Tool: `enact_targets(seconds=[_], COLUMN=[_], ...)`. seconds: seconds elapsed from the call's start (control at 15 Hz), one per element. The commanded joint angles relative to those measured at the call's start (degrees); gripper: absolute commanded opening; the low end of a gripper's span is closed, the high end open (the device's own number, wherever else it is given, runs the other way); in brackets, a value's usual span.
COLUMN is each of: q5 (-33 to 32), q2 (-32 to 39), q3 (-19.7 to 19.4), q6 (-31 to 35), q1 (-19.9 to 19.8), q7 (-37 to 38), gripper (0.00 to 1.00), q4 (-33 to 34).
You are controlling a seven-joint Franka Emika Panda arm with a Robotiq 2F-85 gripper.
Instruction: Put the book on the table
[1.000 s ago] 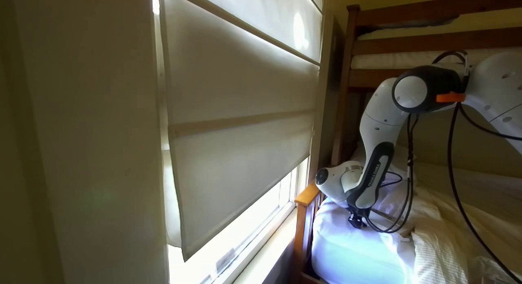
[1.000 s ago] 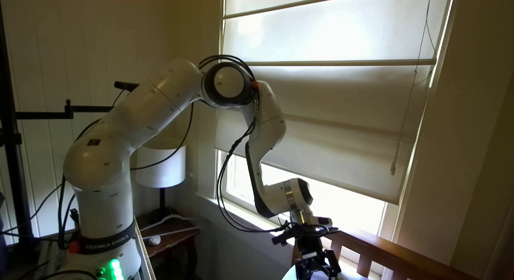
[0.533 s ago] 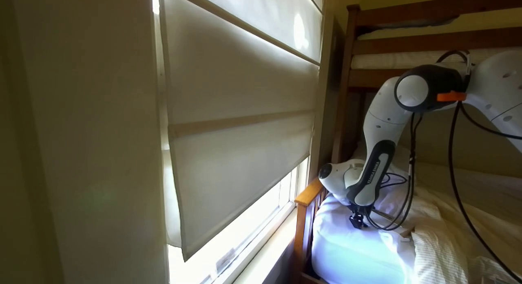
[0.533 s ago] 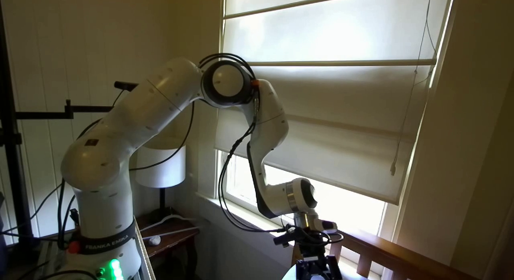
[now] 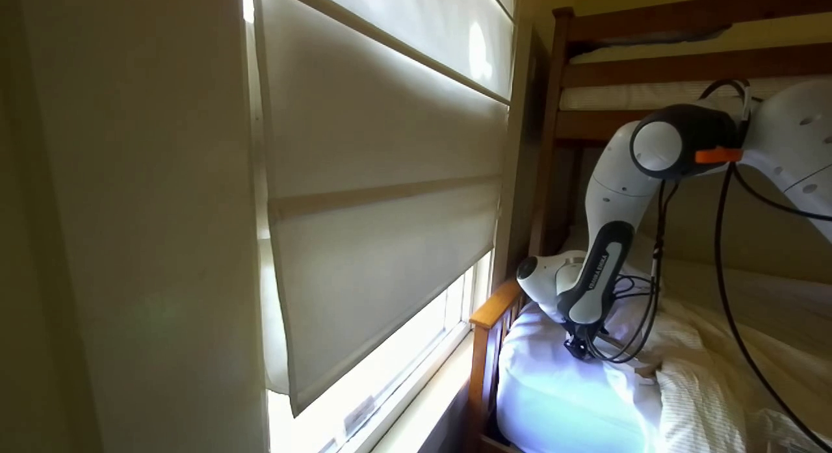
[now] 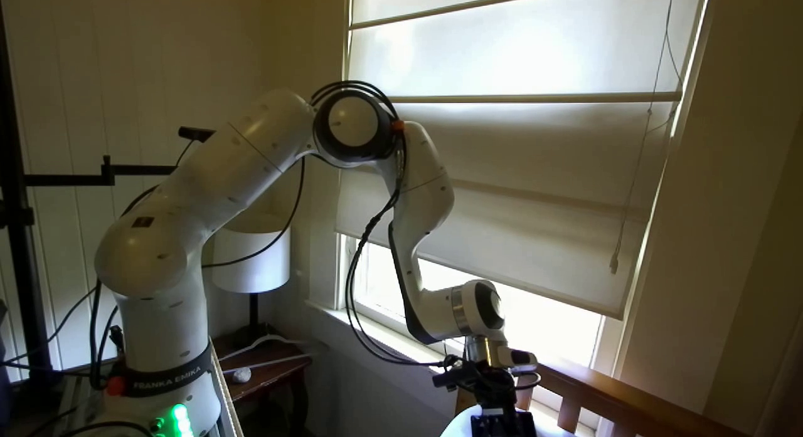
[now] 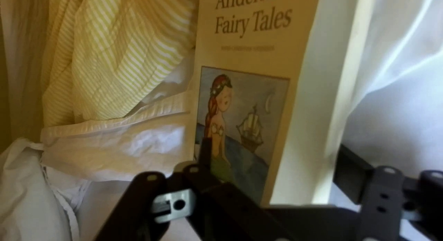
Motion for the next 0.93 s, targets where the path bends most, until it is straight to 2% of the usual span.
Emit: enact_targets(seconds=[0.0,0.47,0.73,0.87], q5=[0.3,-0.5,-4.0,-8.2], q2=[-3.0,-7.4,-15.5,-22.0], q3=[-1.6,-1.8,-3.5,-4.8], q6=[1.6,2.9,6.6,11.0], q1=[1.0,1.9,2.9,2.5], q7=[1.2,1.4,3.3,3.9], gripper=[0.51,0.04,0.06,0.06], q4=[-3.0,-7.3,-14.6,-20.0])
